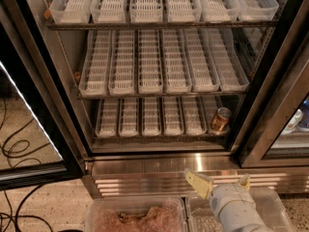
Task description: Pick orange can from bottom shelf of fridge
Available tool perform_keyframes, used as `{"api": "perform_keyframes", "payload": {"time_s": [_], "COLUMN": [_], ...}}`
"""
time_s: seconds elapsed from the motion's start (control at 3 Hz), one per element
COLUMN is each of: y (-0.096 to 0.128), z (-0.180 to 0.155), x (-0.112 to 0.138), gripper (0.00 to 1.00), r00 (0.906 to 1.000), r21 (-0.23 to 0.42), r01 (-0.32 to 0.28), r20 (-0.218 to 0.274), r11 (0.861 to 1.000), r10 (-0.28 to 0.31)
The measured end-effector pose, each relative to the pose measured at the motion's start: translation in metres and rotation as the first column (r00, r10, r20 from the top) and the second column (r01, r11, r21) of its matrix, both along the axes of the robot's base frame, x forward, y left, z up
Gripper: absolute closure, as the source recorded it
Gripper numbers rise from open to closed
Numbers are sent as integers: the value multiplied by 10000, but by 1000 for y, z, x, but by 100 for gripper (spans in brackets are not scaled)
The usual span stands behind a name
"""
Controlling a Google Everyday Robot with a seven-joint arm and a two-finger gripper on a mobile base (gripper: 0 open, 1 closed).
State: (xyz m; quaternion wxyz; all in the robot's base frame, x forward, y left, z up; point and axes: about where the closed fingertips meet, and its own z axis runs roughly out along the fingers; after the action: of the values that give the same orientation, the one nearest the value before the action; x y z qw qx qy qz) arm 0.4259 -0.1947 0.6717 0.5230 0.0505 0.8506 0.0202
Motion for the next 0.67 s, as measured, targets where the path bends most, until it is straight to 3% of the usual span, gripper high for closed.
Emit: {"api": "perform_keyframes", "payload": {"time_s": [0.33, 0.67], "y": [25, 25], "z": [-17, -17], "x": [68, 68], "gripper": [0, 0], "r00": [9947, 9947], "r21": [456, 457], "r01": [697, 697], "r20": [729, 729], "r11": [9965, 9965], "r10": [-730, -729]}}
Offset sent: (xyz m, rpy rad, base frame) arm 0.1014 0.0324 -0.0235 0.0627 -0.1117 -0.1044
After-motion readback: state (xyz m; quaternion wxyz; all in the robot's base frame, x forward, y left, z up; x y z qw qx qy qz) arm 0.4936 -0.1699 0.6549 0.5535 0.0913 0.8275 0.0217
